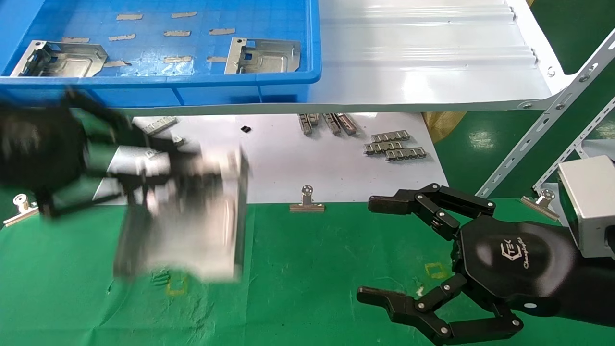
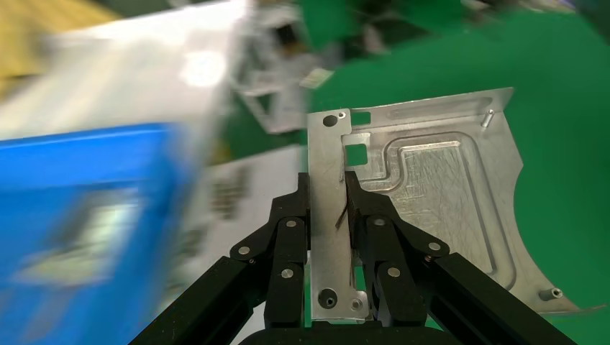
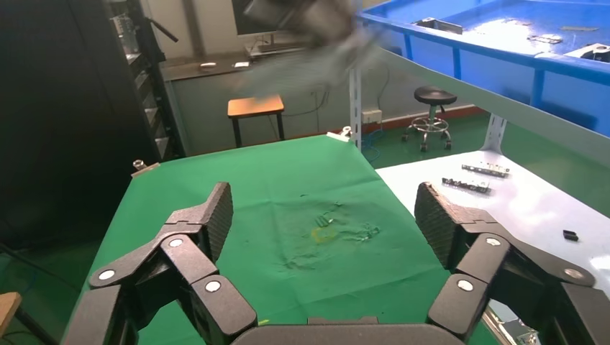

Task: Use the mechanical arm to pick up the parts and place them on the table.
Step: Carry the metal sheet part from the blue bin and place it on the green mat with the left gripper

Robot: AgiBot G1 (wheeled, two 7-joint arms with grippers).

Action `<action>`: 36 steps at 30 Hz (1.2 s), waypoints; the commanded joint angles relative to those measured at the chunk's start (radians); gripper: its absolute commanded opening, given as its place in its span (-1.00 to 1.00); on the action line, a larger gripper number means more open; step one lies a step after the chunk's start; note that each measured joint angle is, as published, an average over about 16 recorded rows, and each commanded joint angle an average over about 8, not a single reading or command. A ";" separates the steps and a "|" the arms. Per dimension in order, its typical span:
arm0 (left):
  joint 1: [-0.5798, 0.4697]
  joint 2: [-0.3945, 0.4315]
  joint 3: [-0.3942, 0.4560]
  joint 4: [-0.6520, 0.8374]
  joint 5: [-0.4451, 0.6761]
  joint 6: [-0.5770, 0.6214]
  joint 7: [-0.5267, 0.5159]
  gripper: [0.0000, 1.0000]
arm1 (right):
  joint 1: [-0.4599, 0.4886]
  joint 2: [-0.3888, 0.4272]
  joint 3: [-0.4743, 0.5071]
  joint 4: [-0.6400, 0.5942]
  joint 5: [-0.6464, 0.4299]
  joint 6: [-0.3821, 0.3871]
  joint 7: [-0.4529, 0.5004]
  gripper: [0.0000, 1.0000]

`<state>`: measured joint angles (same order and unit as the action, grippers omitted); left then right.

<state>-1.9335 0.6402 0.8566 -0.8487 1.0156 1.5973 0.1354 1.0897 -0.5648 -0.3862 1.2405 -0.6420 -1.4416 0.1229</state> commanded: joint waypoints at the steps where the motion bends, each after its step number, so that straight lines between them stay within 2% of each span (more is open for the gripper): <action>1: 0.047 -0.056 0.058 -0.106 -0.037 -0.005 0.017 -1.00 | 0.000 0.000 0.000 0.000 0.000 0.000 0.000 1.00; 8: 0.131 -0.044 0.160 0.021 0.085 -0.062 0.318 -1.00 | 0.000 0.000 0.000 0.000 0.000 0.000 0.000 1.00; 12: 0.172 -0.016 0.178 0.114 0.124 -0.115 0.410 -1.00 | 0.000 0.000 0.000 0.000 0.000 0.000 0.000 1.00; 17: 0.210 0.026 0.187 0.207 0.136 -0.144 0.469 -0.96 | 0.000 0.000 0.000 0.000 0.000 0.000 0.000 1.00; 25: 0.232 0.073 0.188 0.311 0.131 -0.165 0.504 0.96 | 0.000 0.000 0.000 0.000 0.000 0.000 0.000 1.00; 26: 0.232 0.078 0.188 0.320 0.131 -0.166 0.508 1.00 | 0.000 0.000 0.000 0.000 0.000 0.000 0.000 1.00; 36: 0.219 0.107 0.191 0.385 0.125 -0.122 0.503 1.00 | 0.000 0.000 0.000 0.000 0.000 0.000 0.000 1.00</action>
<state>-1.7150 0.7448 1.0435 -0.4597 1.1263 1.4875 0.6187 1.0897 -0.5648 -0.3863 1.2405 -0.6419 -1.4415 0.1228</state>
